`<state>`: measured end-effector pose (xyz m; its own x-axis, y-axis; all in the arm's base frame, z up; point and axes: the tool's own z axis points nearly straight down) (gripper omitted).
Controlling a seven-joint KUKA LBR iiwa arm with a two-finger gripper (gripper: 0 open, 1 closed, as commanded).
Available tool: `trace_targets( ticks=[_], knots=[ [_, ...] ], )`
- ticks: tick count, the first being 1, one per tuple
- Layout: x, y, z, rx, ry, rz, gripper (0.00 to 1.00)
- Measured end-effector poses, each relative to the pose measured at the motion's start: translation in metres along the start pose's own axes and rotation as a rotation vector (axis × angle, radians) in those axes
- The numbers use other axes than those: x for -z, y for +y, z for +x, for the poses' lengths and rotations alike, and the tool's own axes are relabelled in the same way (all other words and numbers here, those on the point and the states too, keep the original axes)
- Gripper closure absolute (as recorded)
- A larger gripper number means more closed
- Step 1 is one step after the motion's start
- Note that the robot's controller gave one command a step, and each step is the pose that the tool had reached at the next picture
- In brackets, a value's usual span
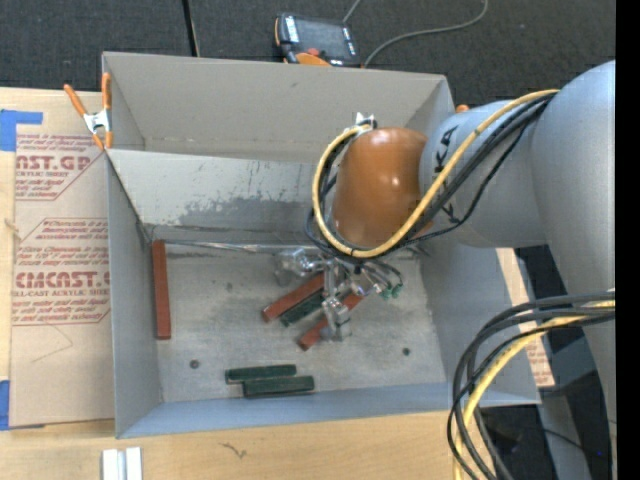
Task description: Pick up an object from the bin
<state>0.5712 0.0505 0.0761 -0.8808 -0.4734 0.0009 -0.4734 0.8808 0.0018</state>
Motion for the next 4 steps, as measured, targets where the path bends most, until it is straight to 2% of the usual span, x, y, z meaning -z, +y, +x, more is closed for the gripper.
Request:
trace_targets(
  ticks=[1, 2, 3, 4],
  knots=[
    [0.004, -0.001, -0.002, -0.002, -0.004, 0.0, 1.0],
    [0.136, 0.01, -0.006, -0.043, -0.011, 0.005, 1.0],
    [0.123, 0.055, 0.035, 0.213, -0.001, 0.001, 1.0],
    [0.17, 0.065, 0.029, 0.179, -0.007, 0.004, 1.0]
  ],
)
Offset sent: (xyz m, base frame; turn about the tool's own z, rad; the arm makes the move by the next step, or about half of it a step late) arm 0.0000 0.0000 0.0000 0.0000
